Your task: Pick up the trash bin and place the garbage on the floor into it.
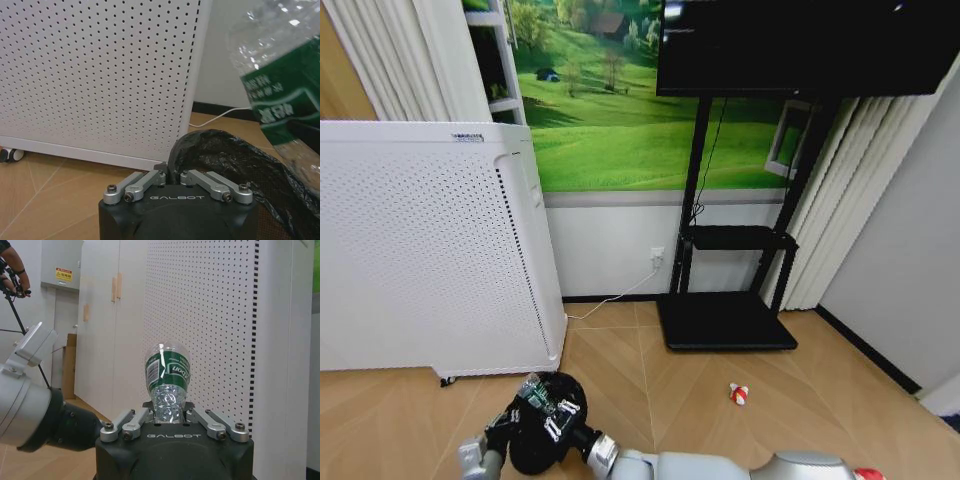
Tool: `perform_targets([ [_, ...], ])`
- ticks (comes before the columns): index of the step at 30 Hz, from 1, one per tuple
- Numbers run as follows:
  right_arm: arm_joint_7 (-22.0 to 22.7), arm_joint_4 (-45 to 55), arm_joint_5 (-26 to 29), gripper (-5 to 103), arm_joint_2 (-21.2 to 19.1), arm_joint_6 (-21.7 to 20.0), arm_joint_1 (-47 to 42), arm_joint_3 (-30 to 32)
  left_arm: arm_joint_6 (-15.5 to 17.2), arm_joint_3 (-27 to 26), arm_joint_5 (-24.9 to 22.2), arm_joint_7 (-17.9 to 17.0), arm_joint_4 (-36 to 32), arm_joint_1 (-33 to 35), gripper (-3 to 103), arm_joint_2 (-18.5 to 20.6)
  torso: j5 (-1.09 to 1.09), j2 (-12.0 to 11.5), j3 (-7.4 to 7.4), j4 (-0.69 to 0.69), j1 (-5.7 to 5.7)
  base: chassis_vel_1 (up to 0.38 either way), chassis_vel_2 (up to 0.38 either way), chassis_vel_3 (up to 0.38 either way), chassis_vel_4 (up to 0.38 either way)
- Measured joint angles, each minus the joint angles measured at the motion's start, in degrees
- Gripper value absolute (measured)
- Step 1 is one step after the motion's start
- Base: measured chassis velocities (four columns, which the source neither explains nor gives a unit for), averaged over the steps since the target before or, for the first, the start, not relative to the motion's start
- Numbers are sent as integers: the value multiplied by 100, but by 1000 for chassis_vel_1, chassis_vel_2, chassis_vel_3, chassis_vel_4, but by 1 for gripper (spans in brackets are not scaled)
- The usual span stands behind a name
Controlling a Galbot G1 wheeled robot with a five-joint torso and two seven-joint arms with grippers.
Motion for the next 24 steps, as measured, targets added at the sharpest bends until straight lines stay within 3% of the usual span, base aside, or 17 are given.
perform_targets([
  [11, -38, -567, 176, 21, 400, 83, 123, 90, 6, 176, -54, -6, 24, -141, 7, -9, 0, 0, 0, 0, 0, 0, 0, 0, 0],
  [15, -56, -761, 169, 39, 441, 150, 39, 144, -17, 183, -92, 4, 24, -149, 7, 63, 0, 0, 0, 0, 0, 0, 0, 0, 0],
  [17, -68, -775, 169, 39, 438, 161, 31, 155, -28, 183, -102, 9, 27, -155, 7, 92, 0, 0, 0, 0, 0, 0, 0, 0, 0],
  [18, -84, -783, 169, 51, 421, 175, 21, 180, -43, 183, -119, 17, 31, -160, 7, 132, 1, 0, 0, 0, 0, 0, 0, 0, 0],
  [22, -91, -784, 173, 57, 375, 193, 20, 233, -59, 184, -149, 25, 35, -181, 7, 183, 1, 0, 0, 0, 0, 0, 0, 0, 0],
  [24, -92, -776, 192, 68, 359, 196, 20, 246, -62, 210, -175, 25, 36, -221, 7, 209, 1, 0, 0, 0, 0, 0, 0, 0, 0],
])
